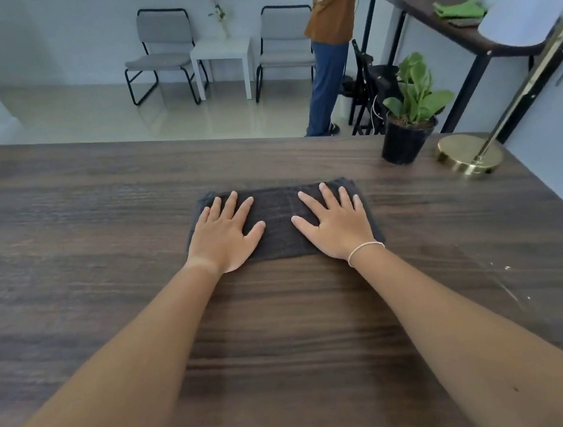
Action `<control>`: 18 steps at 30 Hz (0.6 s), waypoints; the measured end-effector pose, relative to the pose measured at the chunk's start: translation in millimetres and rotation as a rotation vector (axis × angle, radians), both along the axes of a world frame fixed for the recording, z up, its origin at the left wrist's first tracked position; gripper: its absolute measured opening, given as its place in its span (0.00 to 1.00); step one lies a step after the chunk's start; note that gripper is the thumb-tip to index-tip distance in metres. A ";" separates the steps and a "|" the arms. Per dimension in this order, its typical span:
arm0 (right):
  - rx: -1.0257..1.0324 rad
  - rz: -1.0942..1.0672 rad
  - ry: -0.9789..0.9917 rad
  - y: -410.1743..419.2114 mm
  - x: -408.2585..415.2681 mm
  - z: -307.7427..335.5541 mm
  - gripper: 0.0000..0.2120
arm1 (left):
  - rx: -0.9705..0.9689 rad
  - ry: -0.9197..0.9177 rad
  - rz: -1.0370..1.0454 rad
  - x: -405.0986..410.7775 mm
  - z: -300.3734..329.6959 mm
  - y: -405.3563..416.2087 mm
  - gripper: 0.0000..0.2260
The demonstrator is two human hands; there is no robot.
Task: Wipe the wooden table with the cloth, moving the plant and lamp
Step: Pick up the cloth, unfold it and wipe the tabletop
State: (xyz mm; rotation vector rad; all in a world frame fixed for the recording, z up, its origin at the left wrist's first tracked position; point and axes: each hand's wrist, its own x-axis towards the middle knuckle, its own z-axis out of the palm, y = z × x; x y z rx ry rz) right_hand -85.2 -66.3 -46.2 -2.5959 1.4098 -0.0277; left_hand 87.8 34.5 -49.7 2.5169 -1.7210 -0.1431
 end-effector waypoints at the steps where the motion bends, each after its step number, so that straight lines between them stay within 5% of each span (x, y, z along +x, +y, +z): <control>1: 0.008 0.000 -0.002 9.7 -6.8 0.7 0.29 | 0.004 0.003 -0.006 -4.5 0.6 8.3 0.27; 13: 0.019 -0.056 -0.017 184.8 -87.4 2.0 0.30 | 0.021 0.004 -0.085 -79.6 4.5 174.1 0.32; 15: 0.011 -0.078 -0.026 208.8 -98.2 1.3 0.33 | 0.017 0.000 -0.105 -87.8 4.7 190.8 0.39; 18: -0.009 -0.112 -0.043 236.3 -115.6 0.1 0.42 | 0.009 0.009 -0.135 -98.0 3.6 203.4 0.35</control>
